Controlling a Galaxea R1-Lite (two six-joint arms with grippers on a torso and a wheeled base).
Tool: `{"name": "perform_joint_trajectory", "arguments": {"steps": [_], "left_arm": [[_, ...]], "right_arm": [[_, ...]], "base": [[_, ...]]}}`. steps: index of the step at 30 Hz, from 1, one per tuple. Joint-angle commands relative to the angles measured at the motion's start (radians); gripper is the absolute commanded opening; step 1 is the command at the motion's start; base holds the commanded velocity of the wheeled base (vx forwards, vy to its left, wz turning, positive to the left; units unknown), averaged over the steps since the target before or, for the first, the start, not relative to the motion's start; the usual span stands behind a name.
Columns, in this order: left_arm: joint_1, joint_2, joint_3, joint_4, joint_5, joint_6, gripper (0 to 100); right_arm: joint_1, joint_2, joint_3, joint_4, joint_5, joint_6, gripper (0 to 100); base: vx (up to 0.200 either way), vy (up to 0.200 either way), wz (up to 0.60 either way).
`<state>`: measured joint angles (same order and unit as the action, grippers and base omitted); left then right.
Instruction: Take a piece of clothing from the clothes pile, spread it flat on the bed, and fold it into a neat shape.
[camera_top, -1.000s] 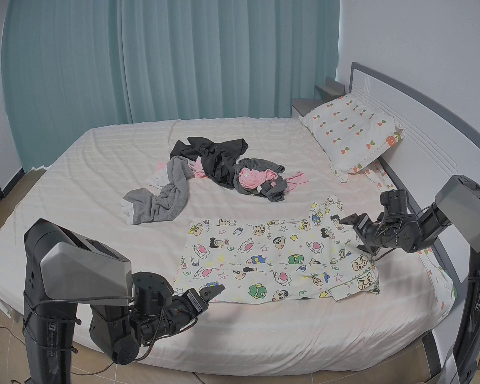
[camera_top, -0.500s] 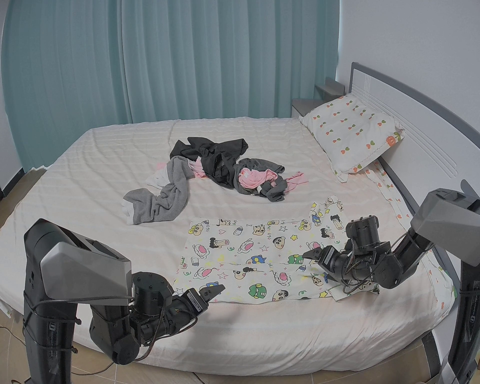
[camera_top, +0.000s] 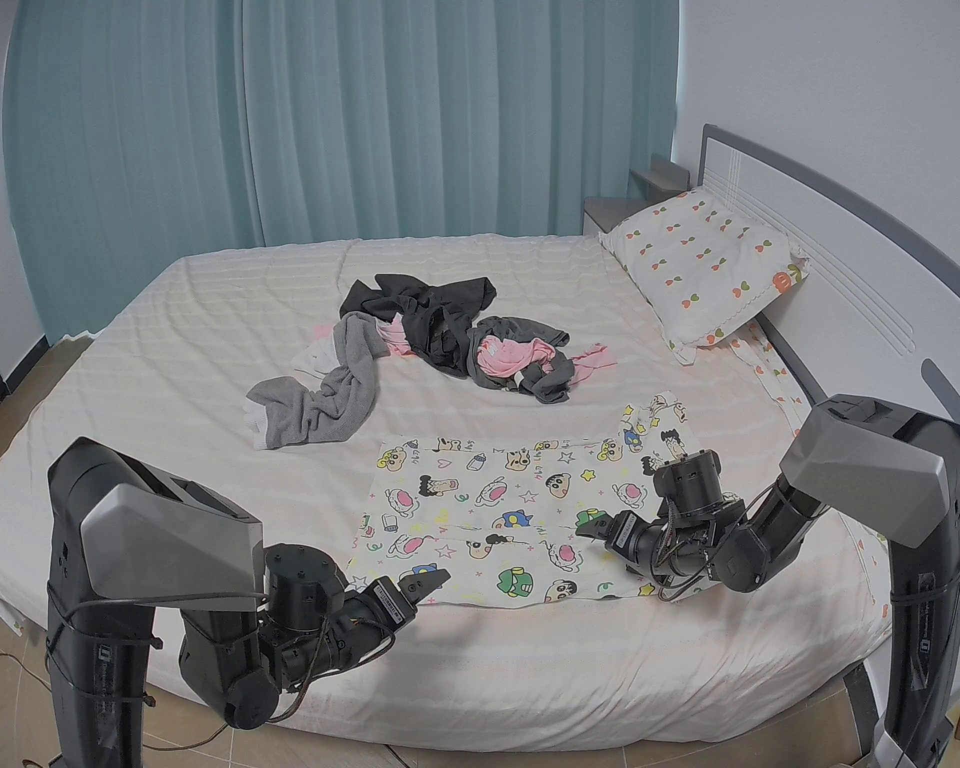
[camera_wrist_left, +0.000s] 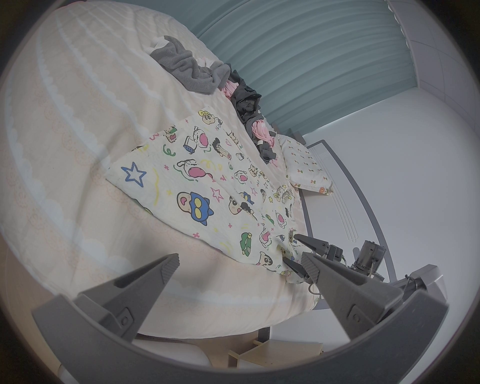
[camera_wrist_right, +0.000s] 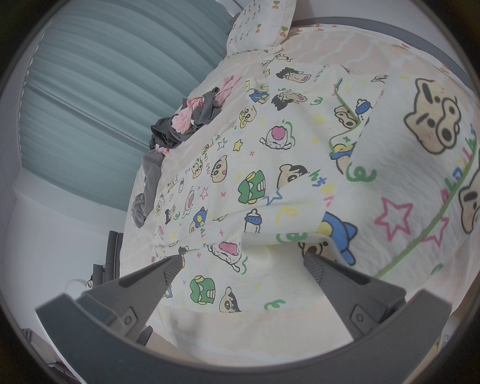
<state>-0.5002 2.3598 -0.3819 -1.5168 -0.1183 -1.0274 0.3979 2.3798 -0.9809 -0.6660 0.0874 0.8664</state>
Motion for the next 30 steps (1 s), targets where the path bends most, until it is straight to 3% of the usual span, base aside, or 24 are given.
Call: {"name": "perform_joint_trajectory", "arguments": {"steps": [1, 7, 30], "left_arm": [[-0.001, 0.003, 0.0, 0.0, 0.008, 0.0, 100], [-0.001, 0.007, -0.002, 0.0, 0.011, 0.001, 100], [-0.003, 0.009, -0.002, -0.002, 0.012, 0.001, 100]], "right_arm": [[0.002, 0.035, -0.039, 0.002, -0.017, -0.001, 100], [-0.01, 0.084, -0.105, -0.011, -0.124, -0.004, 100], [-0.004, 0.016, -0.127, -0.049, -0.133, -0.015, 100]], "base": [[0.0, 0.0, 0.0], [0.0, 0.0, 0.0], [0.0, 0.0, 0.0]]}}
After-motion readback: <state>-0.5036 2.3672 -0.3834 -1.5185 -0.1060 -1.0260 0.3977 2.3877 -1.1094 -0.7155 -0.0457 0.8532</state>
